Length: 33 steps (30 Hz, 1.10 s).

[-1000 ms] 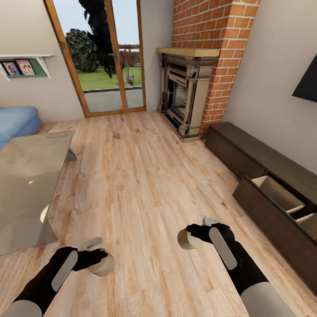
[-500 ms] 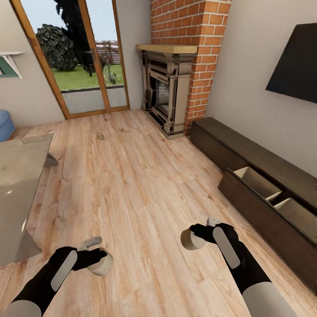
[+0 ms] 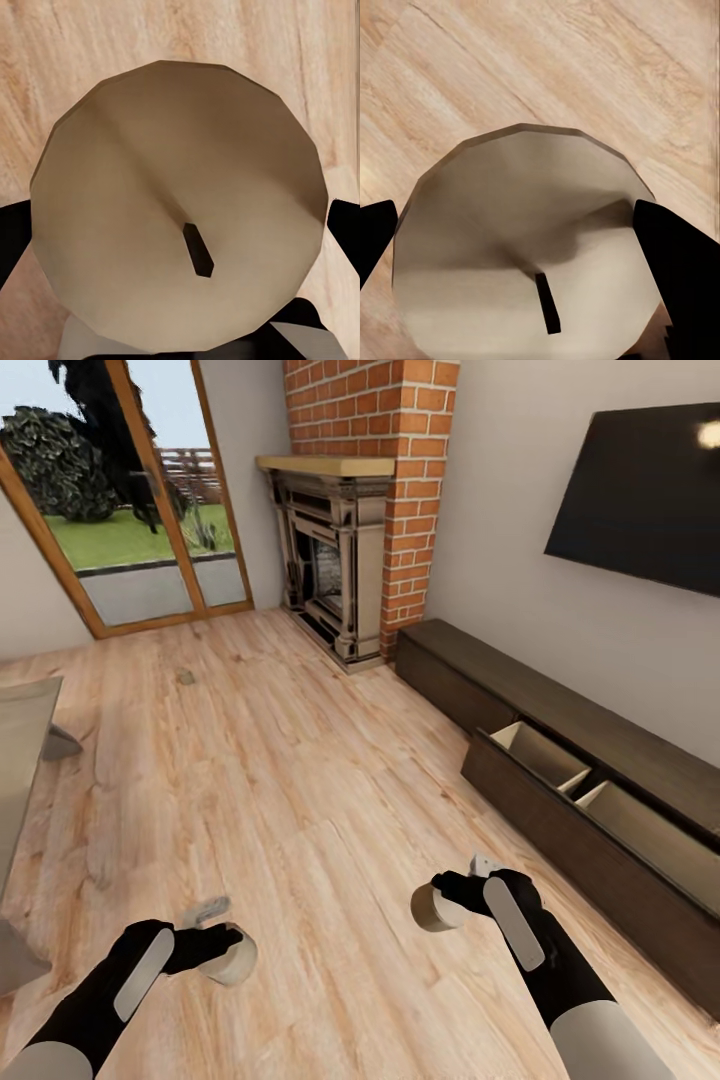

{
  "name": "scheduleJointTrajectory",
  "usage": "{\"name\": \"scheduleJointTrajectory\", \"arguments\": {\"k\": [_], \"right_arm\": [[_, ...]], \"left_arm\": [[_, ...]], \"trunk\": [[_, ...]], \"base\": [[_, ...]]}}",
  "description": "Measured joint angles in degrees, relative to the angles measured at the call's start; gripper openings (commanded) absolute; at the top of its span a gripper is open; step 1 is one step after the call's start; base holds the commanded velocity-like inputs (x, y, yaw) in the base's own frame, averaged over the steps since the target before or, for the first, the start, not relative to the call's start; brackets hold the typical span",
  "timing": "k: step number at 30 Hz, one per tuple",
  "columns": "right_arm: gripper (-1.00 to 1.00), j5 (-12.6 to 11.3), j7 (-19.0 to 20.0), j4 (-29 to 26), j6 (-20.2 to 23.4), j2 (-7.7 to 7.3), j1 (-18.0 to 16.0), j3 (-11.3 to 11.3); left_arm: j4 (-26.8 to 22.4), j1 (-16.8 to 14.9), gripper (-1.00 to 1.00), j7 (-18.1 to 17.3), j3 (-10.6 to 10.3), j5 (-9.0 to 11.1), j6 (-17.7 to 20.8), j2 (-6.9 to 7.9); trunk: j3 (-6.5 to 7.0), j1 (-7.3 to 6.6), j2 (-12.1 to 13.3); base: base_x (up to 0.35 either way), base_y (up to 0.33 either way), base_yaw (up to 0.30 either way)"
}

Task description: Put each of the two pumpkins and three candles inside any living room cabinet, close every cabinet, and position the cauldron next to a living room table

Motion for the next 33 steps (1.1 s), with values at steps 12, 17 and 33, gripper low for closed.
{"name": "scheduleJointTrajectory", "arguments": {"k": [12,17,33], "right_arm": [[-1.00,0.03,-0.01,0.09,0.00,0.03,0.00,0.00],[-1.00,-0.01,-0.03,0.04,-0.02,0.03,-0.01,0.00],[-1.00,-0.09,-0.04,0.10,-0.01,-0.04,0.00,-0.19]], "left_arm": [[-0.01,0.00,-1.00,-0.10,-0.18,0.46,0.13,0.15],[0.00,0.00,-1.00,-0.08,-0.22,0.45,0.12,0.12],[0.00,0.00,-1.00,-0.01,-0.37,-0.14,0.04,-0.12]], "trunk": [[-0.38,0.03,0.00],[-0.55,0.01,0.00],[-1.04,0.00,0.00]], "base": [[-0.082,0.016,-0.257],[-0.124,0.050,-0.257],[-0.061,0.002,-0.258]]}}
